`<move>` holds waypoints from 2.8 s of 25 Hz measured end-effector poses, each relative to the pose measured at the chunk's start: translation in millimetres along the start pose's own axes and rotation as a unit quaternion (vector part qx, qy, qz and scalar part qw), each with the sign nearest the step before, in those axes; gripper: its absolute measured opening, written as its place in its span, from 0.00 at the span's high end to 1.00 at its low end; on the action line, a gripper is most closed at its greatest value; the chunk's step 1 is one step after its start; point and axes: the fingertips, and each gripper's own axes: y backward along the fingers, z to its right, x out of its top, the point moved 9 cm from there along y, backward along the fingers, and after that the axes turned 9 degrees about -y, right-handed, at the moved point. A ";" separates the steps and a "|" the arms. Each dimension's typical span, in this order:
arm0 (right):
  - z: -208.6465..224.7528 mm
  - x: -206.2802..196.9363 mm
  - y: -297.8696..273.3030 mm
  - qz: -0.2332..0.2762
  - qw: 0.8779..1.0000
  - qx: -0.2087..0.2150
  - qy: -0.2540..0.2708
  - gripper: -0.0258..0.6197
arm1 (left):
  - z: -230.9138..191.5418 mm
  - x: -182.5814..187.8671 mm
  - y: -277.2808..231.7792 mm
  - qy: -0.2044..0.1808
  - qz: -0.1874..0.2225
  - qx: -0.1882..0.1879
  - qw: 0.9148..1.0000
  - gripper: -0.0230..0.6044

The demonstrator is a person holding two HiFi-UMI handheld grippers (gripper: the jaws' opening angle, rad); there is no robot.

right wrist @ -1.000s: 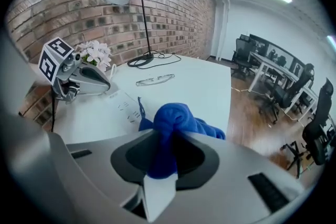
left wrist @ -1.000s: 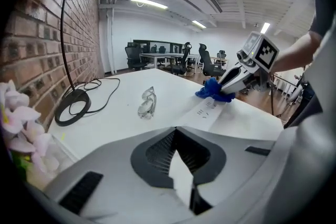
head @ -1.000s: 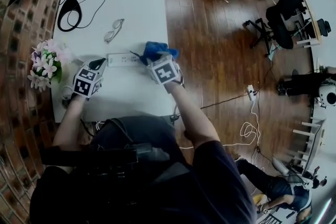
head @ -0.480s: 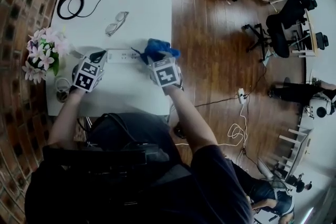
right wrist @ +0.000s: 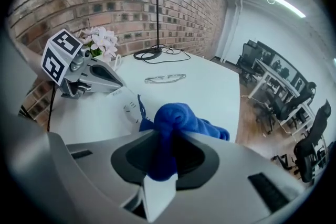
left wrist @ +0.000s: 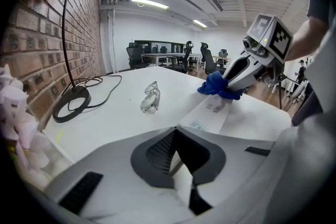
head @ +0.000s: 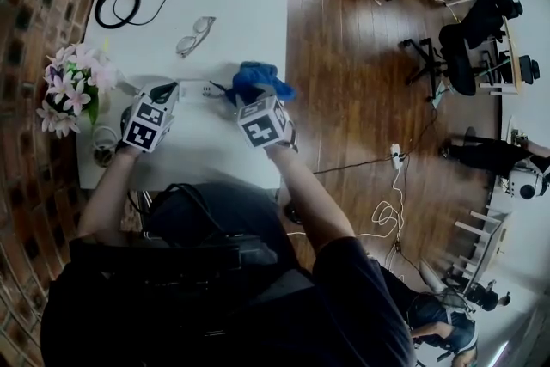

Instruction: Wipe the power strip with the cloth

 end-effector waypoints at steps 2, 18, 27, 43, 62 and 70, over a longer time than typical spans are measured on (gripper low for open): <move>-7.9 2.2 -1.3 -0.002 1.000 0.009 0.004 0.84 | 0.1 0.0 0.2 -0.002 0.002 -0.003 1.000 0.97; -67.4 12.9 -12.6 -0.014 0.995 0.094 0.041 0.84 | -6.5 -13.3 -1.8 -0.014 0.014 -0.048 0.999 0.97; -91.5 26.2 -16.2 -0.008 0.983 0.181 0.021 0.83 | -4.8 -12.6 1.6 -0.022 0.012 -0.084 0.996 0.96; -106.5 45.6 -26.4 -0.029 0.960 0.271 -0.058 0.83 | -5.8 -19.1 7.1 -0.056 0.028 -0.141 0.988 0.96; -122.1 53.8 -41.7 -0.008 0.983 0.163 0.086 0.83 | -30.6 -20.6 39.6 0.063 0.064 -0.059 0.994 0.96; -108.1 55.3 -41.0 -0.008 0.986 0.166 -0.020 0.84 | -21.2 -16.2 14.7 0.025 0.016 -0.045 0.999 0.96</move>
